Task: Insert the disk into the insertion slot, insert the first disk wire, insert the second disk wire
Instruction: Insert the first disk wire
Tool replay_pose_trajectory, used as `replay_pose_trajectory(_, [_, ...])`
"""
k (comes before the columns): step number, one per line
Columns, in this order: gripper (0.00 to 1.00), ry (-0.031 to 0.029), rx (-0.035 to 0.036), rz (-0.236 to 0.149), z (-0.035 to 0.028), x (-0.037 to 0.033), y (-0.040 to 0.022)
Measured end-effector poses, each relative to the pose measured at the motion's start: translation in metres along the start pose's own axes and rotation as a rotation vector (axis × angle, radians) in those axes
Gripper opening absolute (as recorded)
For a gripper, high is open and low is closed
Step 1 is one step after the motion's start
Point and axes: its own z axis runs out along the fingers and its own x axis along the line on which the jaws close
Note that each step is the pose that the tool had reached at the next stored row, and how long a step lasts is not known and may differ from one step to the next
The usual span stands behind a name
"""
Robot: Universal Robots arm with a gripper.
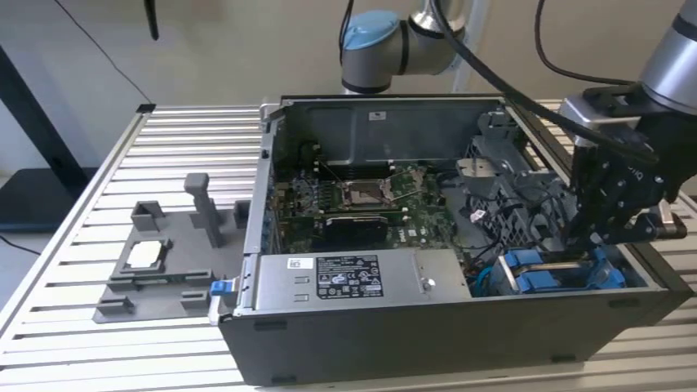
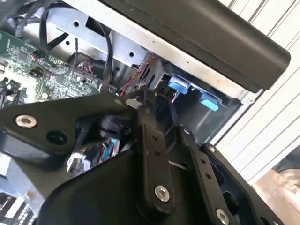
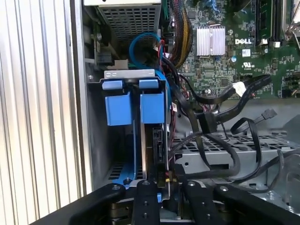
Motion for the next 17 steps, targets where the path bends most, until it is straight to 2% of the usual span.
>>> replay_pose_trajectory(4, [0.27,0.0003,-0.0001,0.000,-0.0175,-0.0004,-0.0003])
replay_pose_trajectory(8, [0.27,0.0002,0.0002,0.000,-0.0301,-0.0006,0.0003])
replay_pose_trajectory(10, [0.27,-0.0002,0.0029,0.000,-0.0317,-0.0012,0.0014])
replay_pose_trajectory(13, [0.27,-0.0006,0.0121,0.000,-0.0320,-0.0033,0.0048])
replay_pose_trajectory(17, [0.27,-0.0010,0.0245,0.000,-0.0327,-0.0062,0.0130])
